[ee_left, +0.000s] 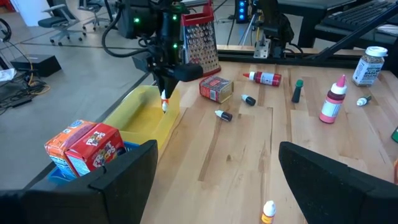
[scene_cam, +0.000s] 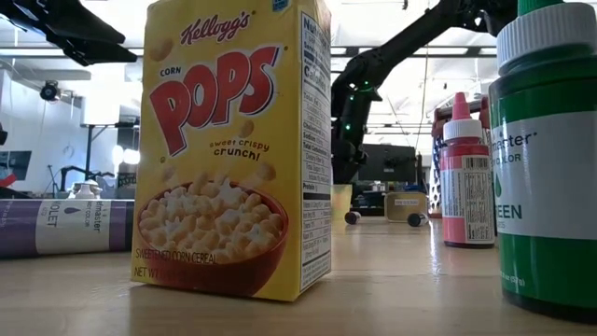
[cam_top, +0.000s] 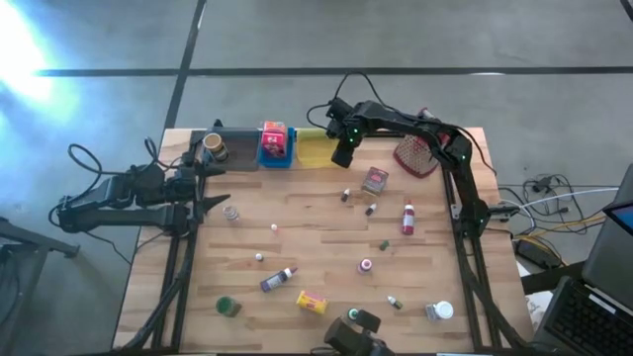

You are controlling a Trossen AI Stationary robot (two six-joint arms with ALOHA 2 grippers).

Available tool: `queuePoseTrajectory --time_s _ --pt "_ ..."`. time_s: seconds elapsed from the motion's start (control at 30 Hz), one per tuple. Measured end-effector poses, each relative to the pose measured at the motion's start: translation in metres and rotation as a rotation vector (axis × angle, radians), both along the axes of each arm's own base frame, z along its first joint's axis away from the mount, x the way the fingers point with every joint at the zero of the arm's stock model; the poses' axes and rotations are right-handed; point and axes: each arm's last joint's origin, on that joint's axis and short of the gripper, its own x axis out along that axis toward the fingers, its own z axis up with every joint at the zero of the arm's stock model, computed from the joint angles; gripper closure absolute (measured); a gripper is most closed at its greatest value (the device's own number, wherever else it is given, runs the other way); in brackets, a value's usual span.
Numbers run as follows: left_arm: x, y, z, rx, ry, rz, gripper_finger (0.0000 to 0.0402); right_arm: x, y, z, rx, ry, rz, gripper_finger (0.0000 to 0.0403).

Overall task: Pick & Place Kitchen Items
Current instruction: Put the right orange food coloring bottle into the yellow bin

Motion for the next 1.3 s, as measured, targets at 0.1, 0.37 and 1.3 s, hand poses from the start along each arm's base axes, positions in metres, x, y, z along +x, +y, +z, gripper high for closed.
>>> queuePoseTrajectory --time_s 0.1,0.37,1.3 --pt "0.0000 0.0000 0.0000 0.000 0.000 0.000 0.0062 0.0009 0.0011 0.0002 -0.001 -0.002 0.004 0.0338" --pt "0.0000 0.0000 -0.0001 0.000 0.000 0.000 0.0062 0.0009 0.0009 0.0000 -0.001 -0.002 0.003 0.0332" --pt "0.0000 0.0000 0.0000 0.000 0.000 0.000 0.0062 0.0010 0.0008 -0.0001 -0.002 -0.002 0.007 0.0306"
